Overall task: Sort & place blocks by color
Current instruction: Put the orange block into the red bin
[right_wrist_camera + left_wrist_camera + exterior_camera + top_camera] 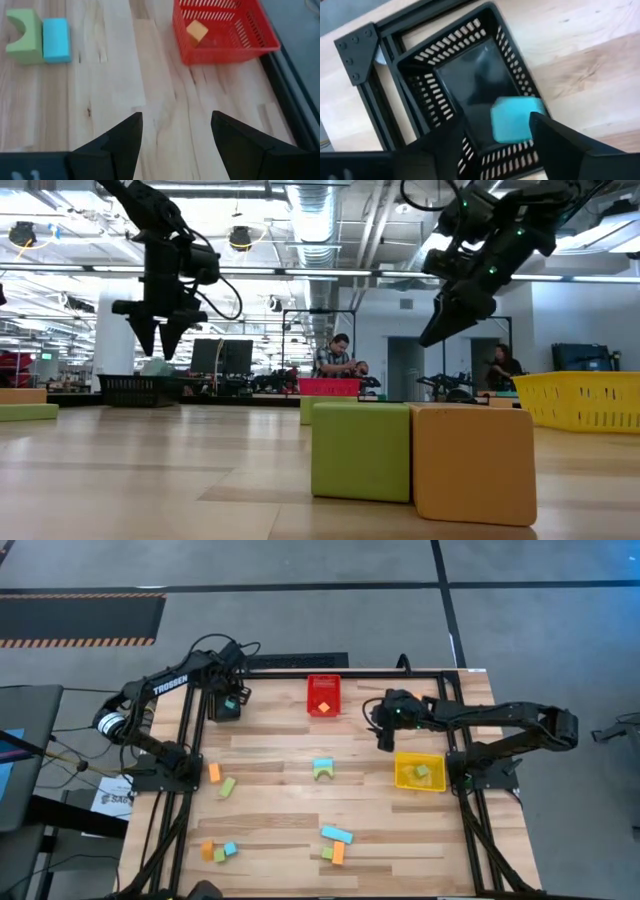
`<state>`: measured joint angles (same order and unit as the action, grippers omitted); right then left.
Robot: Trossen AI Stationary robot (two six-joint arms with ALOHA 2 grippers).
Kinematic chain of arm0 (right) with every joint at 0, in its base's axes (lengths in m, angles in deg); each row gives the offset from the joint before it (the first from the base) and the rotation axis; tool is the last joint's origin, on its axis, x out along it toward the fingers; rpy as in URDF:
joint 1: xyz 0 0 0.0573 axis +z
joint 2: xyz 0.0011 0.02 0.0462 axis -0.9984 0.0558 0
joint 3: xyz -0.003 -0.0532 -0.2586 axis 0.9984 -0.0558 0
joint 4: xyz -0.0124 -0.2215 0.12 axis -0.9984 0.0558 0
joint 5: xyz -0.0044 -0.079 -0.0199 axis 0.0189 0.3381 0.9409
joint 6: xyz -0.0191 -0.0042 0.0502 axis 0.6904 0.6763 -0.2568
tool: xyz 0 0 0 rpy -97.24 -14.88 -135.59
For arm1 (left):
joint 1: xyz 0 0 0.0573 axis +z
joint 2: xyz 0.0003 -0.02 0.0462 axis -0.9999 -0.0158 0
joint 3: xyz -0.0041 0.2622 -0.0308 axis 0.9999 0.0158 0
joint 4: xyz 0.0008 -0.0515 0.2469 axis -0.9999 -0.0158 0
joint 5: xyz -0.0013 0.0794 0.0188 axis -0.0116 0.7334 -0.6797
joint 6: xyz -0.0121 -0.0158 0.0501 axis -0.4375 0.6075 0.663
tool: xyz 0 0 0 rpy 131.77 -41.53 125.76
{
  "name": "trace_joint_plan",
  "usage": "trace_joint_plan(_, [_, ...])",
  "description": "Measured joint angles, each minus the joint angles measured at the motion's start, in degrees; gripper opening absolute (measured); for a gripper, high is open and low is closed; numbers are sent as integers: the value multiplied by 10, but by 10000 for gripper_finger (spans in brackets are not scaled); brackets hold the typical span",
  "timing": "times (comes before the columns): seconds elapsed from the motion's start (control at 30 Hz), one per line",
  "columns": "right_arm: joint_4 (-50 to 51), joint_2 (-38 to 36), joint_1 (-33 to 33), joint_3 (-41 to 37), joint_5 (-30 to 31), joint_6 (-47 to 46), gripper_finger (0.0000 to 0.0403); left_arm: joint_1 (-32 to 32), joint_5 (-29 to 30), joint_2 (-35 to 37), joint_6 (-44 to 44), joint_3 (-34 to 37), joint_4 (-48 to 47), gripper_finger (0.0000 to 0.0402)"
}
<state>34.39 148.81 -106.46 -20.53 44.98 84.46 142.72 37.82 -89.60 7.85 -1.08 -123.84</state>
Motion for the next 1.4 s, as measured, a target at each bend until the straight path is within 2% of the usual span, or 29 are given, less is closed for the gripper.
trace_joint_plan(0.23, [13, 0, 19, 0, 0, -14, 260, 0, 2, 0, 20, 0, -7, 261])
trace_joint_plan(0.4, [13, 0, 32, 0, 0, -15, 260, 0, 2, 0, 26, -2, 3, 262])
trace_joint_plan(0.63, [-1, 0, 39, 0, 0, -15, 260, -22, 0, 0, 58, -41, 14, 263])
trace_joint_plan(0.73, [-6, 0, 40, 0, -4, -16, 260, -52, -8, 1, 85, -45, 49, 263])
trace_joint_plan(1.07, [-23, 0, 39, 0, -16, -65, 260, -173, -103, 1, 178, -44, 203, 263])
trace_joint_plan(1.27, [-44, 0, 39, 0, -16, -88, 260, -254, -204, 1, 203, 5, 344, 263])
trace_joint_plan(1.4, [-63, 0, 44, 0, -20, -93, 260, -324, -212, 1, 213, 42, 394, 263])
